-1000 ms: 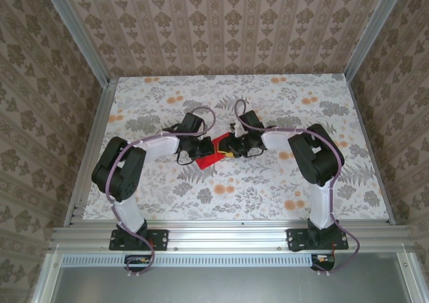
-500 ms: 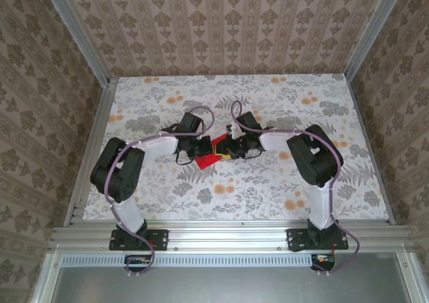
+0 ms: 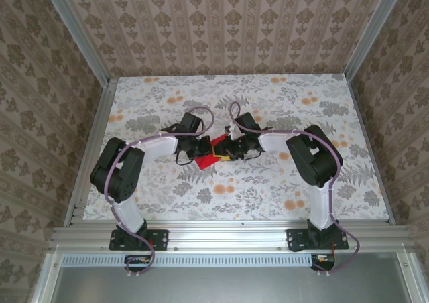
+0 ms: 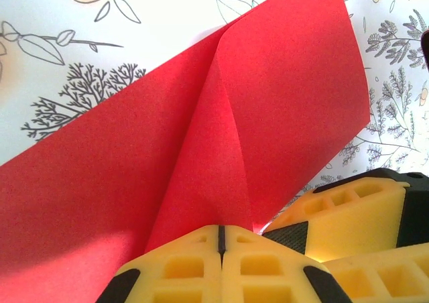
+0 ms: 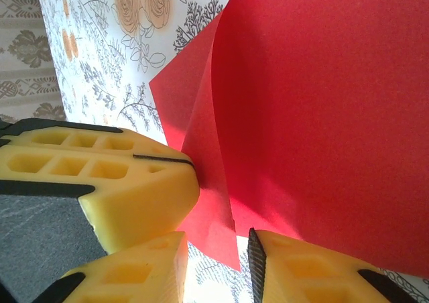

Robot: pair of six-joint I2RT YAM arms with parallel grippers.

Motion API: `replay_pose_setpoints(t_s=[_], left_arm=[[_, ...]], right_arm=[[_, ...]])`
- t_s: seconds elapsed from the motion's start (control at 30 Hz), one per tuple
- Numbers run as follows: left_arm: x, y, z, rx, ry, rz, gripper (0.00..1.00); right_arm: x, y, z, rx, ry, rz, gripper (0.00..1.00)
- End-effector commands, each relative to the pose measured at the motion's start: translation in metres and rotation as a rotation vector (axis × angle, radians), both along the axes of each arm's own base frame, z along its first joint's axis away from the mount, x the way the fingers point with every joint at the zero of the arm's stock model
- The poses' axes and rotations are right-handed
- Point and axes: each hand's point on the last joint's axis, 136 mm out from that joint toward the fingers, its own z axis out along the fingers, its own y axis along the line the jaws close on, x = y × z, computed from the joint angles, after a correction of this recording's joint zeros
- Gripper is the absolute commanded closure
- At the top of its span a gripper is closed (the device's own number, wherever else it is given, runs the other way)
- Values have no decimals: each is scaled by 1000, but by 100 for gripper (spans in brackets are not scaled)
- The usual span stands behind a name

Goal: Fold a paper plane with a square sheet of paper (pick it up from the middle)
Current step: Fold the triangle a second time at the center of the table.

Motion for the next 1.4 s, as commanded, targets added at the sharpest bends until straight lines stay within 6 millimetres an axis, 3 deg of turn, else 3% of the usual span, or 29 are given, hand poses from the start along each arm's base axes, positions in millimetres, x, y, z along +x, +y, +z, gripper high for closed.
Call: replay_pose_setpoints(t_s=[0.0, 0.2, 0.43, 0.9, 1.17, 1.37], left_arm=[[3, 6, 11, -2, -32, 12, 100], [3, 6, 12, -4, -35, 14, 100], [2, 6, 12, -6, -35, 14, 100], [2, 7, 13, -7, -39, 14, 100], [4, 7, 21, -17, -53, 20, 100], [9, 17, 32, -47, -88, 58, 71]], right_arm=[[-12, -1, -7, -29, 28, 14, 67], [-15, 4, -5, -9, 32, 29, 75], [-19, 5, -4, 28, 42, 6, 75], [-6, 12, 8, 97, 8, -41, 76], [-7, 4, 0, 39, 6, -49, 95], [-5, -9, -9, -97, -31, 7, 98]])
